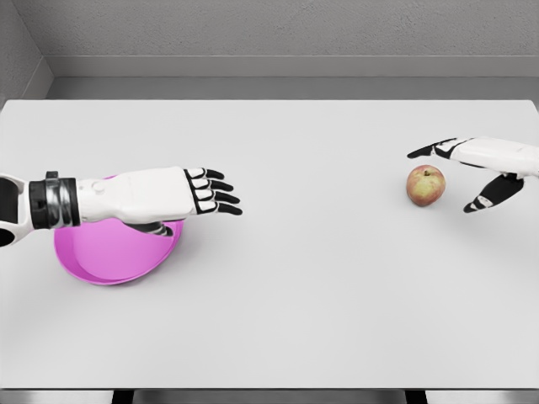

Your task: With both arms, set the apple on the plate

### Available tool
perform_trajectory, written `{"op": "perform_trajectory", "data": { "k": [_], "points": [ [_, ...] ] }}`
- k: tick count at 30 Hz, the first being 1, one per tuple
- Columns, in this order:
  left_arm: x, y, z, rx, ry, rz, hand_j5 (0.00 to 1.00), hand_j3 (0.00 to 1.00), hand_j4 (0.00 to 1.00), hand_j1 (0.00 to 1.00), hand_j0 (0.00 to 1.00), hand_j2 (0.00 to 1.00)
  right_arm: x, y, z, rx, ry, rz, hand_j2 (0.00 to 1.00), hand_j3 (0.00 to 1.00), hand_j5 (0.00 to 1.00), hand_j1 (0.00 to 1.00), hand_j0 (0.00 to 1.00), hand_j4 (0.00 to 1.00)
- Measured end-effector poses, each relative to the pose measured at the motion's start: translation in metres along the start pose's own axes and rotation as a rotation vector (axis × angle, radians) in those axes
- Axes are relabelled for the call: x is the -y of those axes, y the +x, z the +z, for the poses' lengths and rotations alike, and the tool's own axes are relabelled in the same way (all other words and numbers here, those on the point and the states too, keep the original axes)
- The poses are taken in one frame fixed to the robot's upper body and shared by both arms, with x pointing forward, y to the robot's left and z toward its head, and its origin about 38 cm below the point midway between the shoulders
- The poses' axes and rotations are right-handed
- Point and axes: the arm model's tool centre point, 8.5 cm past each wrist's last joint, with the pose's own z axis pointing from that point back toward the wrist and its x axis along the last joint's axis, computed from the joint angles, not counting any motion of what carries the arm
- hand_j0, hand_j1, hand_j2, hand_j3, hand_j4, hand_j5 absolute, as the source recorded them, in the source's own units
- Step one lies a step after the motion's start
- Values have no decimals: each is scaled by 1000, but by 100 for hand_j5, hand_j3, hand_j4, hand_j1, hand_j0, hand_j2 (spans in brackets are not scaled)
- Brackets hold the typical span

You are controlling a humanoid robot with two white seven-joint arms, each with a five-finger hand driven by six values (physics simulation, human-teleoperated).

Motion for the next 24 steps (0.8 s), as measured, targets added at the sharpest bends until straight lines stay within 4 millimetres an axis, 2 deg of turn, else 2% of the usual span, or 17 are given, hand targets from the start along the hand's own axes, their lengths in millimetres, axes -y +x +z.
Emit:
{"op": "perform_trajectory", "data": {
  "k": [6,11,21,24],
  "points": [
    [1,0,0,-1,-1,2,100,100,100,100,100,100,-13,-16,-23,-35,14,-34,100,100,100,100,100,100],
    [1,0,0,0,-1,2,100,100,100,100,100,100,-20,-21,-37,-46,25,-44,100,100,100,100,100,100],
    [1,0,0,0,-2,1,100,100,100,100,100,100,-30,-30,-48,-72,46,-59,100,100,100,100,100,100],
    [0,0,0,0,-2,0,100,100,100,100,100,100,-26,-33,-49,-81,40,-56,100,100,100,100,100,100]
  ]
}}
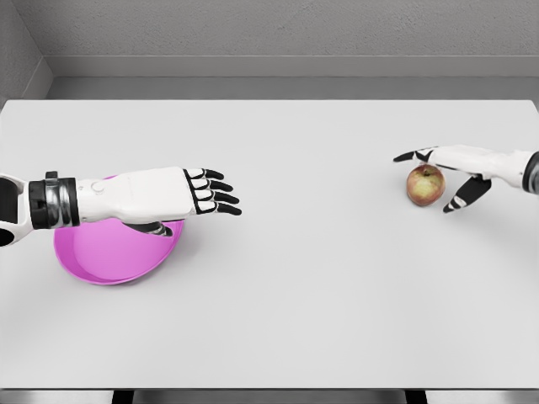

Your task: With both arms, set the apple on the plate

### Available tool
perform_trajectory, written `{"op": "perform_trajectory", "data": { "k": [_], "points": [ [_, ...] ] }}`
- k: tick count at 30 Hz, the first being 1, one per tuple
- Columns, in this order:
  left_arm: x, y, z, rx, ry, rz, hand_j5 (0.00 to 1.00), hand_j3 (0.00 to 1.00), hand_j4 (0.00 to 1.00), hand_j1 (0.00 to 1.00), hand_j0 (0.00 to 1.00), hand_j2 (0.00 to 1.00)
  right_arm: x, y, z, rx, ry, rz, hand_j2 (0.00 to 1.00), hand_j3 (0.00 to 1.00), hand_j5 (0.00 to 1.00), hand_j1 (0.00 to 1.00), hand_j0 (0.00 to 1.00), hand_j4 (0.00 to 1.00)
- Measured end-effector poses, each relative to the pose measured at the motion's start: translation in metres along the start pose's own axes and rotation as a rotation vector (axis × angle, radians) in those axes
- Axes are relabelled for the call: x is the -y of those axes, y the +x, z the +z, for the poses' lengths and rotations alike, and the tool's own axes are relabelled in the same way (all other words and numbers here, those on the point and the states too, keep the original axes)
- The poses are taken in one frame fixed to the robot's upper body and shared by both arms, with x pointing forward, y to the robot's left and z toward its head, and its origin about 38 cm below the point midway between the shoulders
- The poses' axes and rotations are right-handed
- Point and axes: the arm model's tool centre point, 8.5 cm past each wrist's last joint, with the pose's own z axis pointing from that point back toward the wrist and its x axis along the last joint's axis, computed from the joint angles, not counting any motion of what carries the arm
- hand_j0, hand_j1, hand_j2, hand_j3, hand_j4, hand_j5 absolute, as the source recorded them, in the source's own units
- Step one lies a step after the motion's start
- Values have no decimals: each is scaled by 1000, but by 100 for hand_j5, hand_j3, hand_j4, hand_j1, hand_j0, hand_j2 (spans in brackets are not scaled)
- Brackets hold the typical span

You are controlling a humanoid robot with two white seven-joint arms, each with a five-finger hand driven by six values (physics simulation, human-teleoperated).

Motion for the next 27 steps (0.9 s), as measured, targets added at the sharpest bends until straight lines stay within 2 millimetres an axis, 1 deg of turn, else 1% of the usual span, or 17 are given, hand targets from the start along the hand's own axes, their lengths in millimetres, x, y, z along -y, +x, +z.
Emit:
{"op": "perform_trajectory", "data": {
  "k": [4,7,8,12,17,27],
  "points": [
    [0,0,0,0,0,0,100,100,100,100,100,100,-2,-3,-1,-9,3,-6,100,100,100,100,100,100],
    [0,0,0,0,0,0,100,100,100,100,100,100,10,-3,1,-12,-17,6,100,100,100,100,100,100],
    [0,0,0,0,0,0,100,100,100,100,100,100,11,-4,1,-14,-18,5,100,100,100,100,100,100],
    [0,0,0,-1,0,0,100,100,100,100,100,100,8,-7,-1,-21,-15,-8,100,100,100,100,100,100],
    [0,0,1,-2,-1,0,100,100,100,100,100,100,2,-14,-11,-46,-1,-19,100,100,100,100,100,100],
    [0,-1,1,-3,-1,-1,100,100,100,100,100,100,-3,-15,-21,-54,10,-21,100,100,100,100,100,100]
  ]
}}
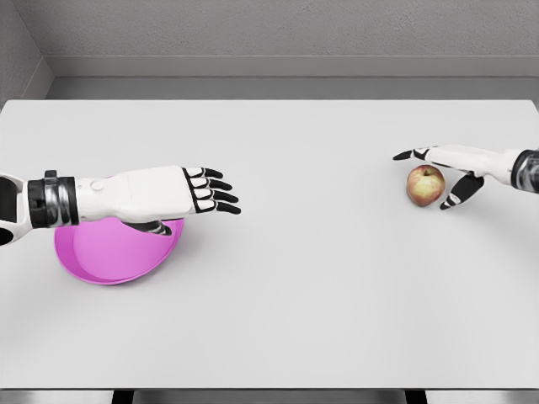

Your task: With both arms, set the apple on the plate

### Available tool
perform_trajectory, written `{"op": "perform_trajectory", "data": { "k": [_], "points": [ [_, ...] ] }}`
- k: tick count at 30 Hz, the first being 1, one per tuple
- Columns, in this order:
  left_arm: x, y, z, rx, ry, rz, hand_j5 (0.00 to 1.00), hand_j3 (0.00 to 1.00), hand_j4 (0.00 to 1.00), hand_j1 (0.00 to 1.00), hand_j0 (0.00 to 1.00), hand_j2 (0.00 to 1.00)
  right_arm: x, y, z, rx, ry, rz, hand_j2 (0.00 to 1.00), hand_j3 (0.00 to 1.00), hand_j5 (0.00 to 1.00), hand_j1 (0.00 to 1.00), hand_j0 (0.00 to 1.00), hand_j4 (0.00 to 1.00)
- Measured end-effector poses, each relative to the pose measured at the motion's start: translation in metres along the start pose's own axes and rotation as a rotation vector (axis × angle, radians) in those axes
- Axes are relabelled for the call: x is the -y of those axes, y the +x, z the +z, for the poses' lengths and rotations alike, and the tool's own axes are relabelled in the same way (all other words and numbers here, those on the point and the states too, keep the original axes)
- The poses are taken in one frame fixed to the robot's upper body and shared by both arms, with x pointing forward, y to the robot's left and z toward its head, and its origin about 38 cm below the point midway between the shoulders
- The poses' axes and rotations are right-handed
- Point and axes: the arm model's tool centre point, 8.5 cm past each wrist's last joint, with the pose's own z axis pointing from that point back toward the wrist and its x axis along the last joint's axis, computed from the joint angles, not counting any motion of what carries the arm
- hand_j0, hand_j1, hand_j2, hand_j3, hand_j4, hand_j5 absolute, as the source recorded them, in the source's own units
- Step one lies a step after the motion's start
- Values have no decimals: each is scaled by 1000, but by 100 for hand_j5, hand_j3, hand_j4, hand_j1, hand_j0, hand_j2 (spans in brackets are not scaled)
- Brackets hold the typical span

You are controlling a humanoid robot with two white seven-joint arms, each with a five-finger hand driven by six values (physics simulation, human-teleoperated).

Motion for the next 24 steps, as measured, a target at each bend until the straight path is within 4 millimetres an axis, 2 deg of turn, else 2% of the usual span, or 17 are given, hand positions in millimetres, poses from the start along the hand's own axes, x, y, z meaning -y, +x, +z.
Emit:
{"op": "perform_trajectory", "data": {
  "k": [4,6,8,11,14,16,20,24],
  "points": [
    [0,0,0,-1,0,0,100,100,100,100,100,100,0,1,-1,0,1,2,100,100,100,100,100,100],
    [0,0,0,-1,0,1,100,100,100,100,100,100,0,1,-2,1,1,4,85,85,85,85,85,85],
    [0,0,0,-1,0,1,100,100,100,100,100,100,0,1,-2,2,1,4,77,77,77,77,77,77],
    [0,0,0,-1,-1,1,100,100,100,100,100,100,0,1,-2,5,1,6,74,74,74,74,74,74],
    [0,0,0,-1,-1,1,100,100,100,100,100,100,0,2,-3,11,1,8,63,63,63,63,63,63],
    [0,0,0,-1,-1,1,100,100,100,100,100,100,0,3,-3,14,1,9,62,62,62,62,62,62],
    [0,0,0,-1,-1,1,100,100,100,100,100,100,0,4,-3,21,1,14,47,47,47,47,47,47],
    [0,0,0,-1,-1,1,100,100,100,100,100,100,1,7,-4,50,-6,30,47,47,47,47,47,47]
  ]
}}
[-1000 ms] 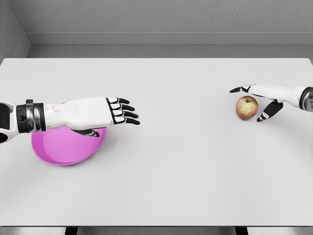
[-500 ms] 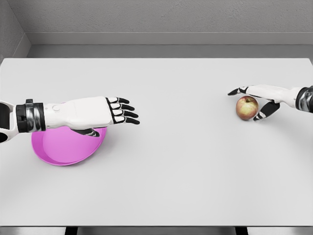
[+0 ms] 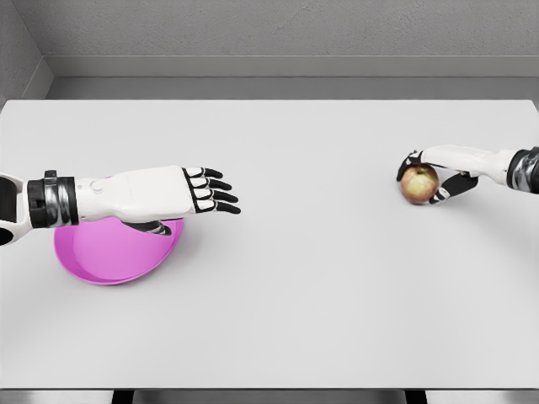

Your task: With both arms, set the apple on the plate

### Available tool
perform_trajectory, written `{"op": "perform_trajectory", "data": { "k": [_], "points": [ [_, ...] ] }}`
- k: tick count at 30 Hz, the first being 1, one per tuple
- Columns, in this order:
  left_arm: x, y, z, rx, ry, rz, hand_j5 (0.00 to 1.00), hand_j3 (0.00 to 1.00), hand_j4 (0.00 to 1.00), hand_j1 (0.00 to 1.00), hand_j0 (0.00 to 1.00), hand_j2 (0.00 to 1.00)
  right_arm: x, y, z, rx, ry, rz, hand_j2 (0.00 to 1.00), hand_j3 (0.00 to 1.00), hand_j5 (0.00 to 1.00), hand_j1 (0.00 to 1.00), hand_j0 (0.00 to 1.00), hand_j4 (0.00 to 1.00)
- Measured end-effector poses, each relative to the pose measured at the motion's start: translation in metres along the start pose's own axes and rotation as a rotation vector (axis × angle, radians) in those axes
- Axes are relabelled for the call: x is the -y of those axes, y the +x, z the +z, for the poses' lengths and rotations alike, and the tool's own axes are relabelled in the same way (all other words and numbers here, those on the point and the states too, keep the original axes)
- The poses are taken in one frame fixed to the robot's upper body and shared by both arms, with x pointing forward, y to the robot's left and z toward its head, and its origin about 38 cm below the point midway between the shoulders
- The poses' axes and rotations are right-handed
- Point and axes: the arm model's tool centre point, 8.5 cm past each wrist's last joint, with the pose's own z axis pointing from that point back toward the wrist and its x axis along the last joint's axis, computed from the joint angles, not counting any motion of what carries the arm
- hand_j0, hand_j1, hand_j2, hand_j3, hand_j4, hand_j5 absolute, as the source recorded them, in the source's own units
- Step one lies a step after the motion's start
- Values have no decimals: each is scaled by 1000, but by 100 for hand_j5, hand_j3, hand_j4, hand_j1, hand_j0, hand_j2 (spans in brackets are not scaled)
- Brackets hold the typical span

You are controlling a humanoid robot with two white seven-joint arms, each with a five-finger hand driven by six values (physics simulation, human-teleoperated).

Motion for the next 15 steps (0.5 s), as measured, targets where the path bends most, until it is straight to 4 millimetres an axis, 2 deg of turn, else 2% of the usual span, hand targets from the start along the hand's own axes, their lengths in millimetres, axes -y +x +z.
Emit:
{"op": "perform_trajectory", "data": {
  "k": [3,5,7,10,12,15],
  "points": [
    [0,0,0,0,0,0,100,100,100,100,100,100,5,11,-3,67,-16,31,51,51,51,51,51,51],
    [0,0,0,0,0,0,100,100,100,100,100,100,8,26,-10,130,-29,53,52,52,52,52,52,52],
    [0,0,0,0,0,0,100,100,100,100,100,100,11,55,-22,217,-31,93,52,52,52,52,52,52],
    [0,0,0,0,0,0,100,100,100,100,100,100,12,113,-43,376,-19,170,52,52,52,52,52,52],
    [0,0,0,0,0,0,100,100,100,100,100,100,5,148,-60,468,-1,197,53,53,53,53,53,53],
    [0,0,0,0,0,0,100,100,100,100,100,100,2,177,-73,543,10,216,54,54,54,54,54,54]
  ]
}}
